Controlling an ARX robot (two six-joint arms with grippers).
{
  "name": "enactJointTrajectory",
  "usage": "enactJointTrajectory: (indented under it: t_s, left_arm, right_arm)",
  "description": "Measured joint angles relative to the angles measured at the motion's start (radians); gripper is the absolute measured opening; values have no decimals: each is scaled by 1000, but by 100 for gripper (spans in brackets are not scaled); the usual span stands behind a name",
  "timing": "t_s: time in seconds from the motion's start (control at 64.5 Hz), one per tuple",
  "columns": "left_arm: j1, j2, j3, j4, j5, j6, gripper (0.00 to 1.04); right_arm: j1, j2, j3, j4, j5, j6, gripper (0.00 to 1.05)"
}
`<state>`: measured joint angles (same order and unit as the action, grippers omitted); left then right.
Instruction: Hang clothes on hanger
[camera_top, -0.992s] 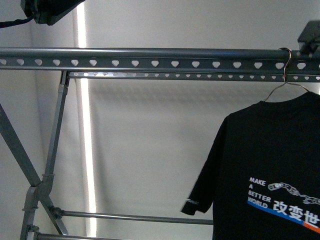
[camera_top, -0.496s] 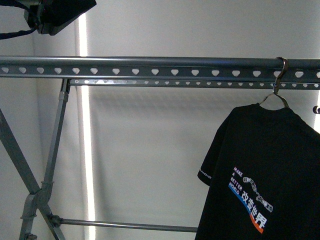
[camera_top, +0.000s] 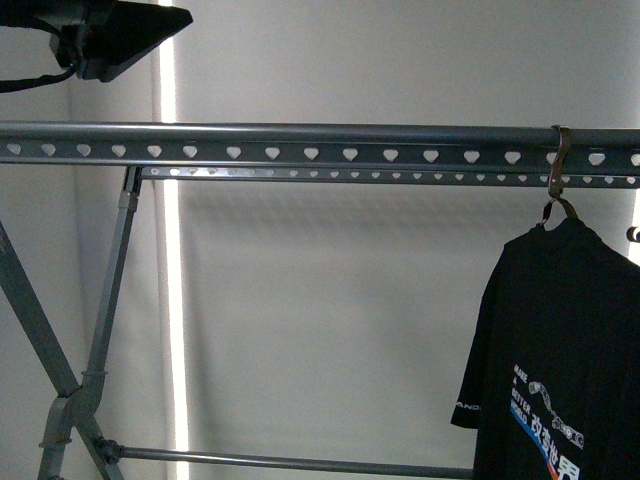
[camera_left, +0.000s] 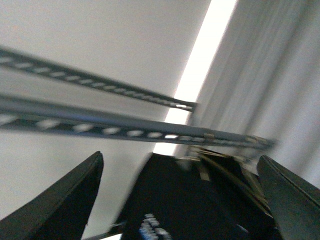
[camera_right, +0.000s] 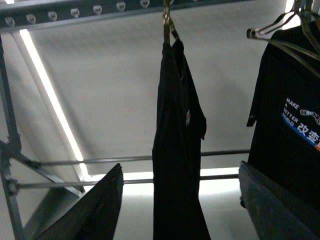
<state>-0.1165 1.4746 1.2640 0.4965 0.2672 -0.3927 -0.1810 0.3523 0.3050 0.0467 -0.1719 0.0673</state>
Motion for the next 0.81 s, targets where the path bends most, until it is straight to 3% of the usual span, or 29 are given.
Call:
enactJointTrajectory:
  t_s: [0.062, 0.124, 0.186, 0.295, 0.419, 0.543, 0.806]
  left_arm:
    - [-5, -79, -69, -178, -220, 142, 77]
    - [-2, -156, -201, -197, -352, 260, 64]
    - [8, -211, -310, -153, -364, 314, 54]
    - [30, -306, -525, -52, -356, 364, 30]
    - [46, -399, -714, 30, -337, 379, 3]
    - [90, -486, -855, 82, -272, 389, 4]
    - [116, -632, -1039, 111, -267, 389, 4]
  right_arm:
    - [22, -19, -32, 7, 19, -27, 51]
    - [43, -40, -67, 13, 38, -45, 38]
    - [113, -71, -93, 16, 148, -54, 26]
    - [175, -109, -135, 27, 161, -64, 3]
    - [177, -185, -170, -37, 168, -67, 2]
    - [177, -266, -198, -63, 168, -67, 2]
    - [177, -299, -242, -58, 168, -67, 2]
